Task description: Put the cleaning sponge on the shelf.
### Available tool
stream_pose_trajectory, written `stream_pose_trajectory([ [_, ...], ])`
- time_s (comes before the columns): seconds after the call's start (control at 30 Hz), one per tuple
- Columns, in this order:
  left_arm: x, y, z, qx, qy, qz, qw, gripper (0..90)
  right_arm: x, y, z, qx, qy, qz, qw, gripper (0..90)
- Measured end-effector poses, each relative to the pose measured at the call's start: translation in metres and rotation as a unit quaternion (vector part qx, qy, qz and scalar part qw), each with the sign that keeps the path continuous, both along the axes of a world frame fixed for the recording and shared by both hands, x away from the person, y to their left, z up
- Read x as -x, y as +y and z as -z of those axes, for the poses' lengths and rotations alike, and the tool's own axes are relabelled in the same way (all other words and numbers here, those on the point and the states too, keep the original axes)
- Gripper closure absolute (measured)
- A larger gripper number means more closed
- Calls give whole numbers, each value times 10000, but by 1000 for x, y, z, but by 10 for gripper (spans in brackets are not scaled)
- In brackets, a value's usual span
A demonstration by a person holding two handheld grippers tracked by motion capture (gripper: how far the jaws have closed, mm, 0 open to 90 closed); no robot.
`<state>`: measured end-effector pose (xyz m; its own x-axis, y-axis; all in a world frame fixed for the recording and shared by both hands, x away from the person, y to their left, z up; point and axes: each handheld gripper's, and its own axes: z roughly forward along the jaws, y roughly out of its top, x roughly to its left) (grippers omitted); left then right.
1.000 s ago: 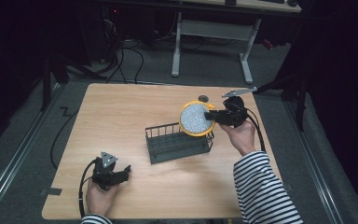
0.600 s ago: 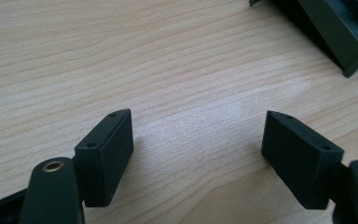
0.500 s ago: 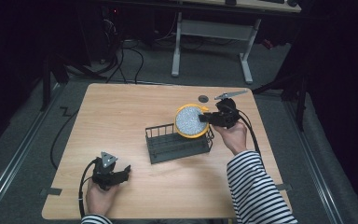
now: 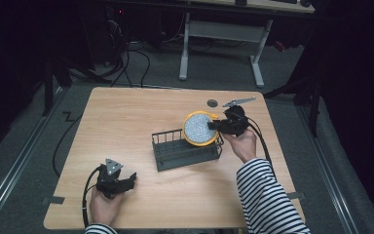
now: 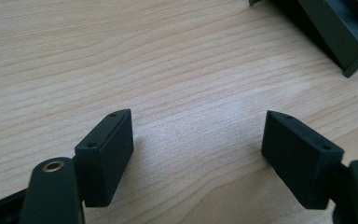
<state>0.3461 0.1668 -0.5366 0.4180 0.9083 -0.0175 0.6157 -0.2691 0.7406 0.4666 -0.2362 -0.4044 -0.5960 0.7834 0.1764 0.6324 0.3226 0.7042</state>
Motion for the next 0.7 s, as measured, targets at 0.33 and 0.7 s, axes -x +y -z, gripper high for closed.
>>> stream_pose_trajectory([
  [0.33,0,0,0,1,0,0,10000,255,-1,-1,11,113,153,-5,9998,770],
  [0.7,0,0,0,-6,4,1,10000,255,0,1,19,320,217,-17,9993,769],
])
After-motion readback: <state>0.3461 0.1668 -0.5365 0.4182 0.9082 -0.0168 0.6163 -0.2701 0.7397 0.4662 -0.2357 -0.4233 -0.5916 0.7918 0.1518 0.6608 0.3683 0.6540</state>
